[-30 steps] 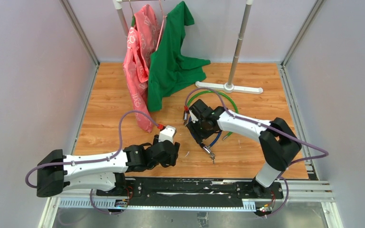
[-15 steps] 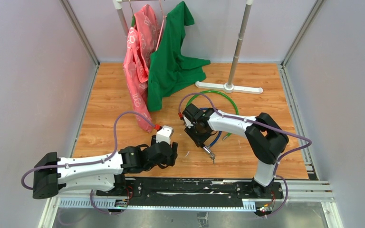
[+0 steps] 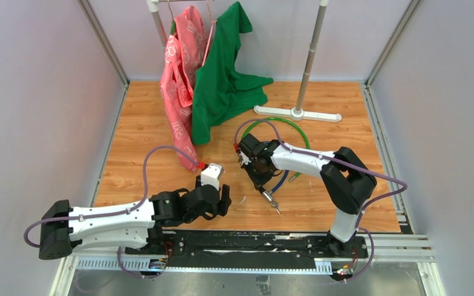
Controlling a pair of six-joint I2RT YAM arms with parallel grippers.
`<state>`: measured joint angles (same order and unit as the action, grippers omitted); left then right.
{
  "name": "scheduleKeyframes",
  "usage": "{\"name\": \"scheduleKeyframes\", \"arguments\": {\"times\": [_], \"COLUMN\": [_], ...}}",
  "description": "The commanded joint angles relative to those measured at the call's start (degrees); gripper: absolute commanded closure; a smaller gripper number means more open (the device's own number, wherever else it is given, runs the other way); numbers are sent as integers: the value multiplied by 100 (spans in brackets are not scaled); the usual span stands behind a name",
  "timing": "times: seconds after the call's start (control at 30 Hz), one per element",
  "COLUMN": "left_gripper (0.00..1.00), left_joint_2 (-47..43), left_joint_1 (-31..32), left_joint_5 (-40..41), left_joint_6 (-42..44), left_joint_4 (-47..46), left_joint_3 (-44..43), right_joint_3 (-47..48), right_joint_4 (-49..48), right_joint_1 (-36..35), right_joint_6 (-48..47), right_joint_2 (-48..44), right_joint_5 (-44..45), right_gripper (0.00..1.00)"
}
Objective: Unlock with the key
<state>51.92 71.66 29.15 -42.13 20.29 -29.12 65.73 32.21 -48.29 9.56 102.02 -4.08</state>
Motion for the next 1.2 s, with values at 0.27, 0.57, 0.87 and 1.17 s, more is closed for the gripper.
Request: {"name": "scheduleKeyframes", "arguments": {"times": [0.27,0.57,0.87,1.17], "left_gripper": [27,25,32,41], "left_joint_2": [-793,-1249,-1183,-856], "left_joint_1": [59,59,59,59], "left_joint_5": [-149,-288,-648,-626], "left_joint_6": [-146,-395,-79,122], "left_joint_4": [-716,-1180,-1866,-2307], "left_joint_3": [457,725,746,648], "right_joint_3": [580,676,646,417], "right_joint_4": [250,174,268,326], "right_joint_1": [-58,-57,-57,-57], "right_joint_6": [2026,3642,5092,5797], "right_joint_2": [-688,-1042,-1374,-1771], "right_joint_5": [20,59,107,174], "right_gripper": [100,100,100,100]}}
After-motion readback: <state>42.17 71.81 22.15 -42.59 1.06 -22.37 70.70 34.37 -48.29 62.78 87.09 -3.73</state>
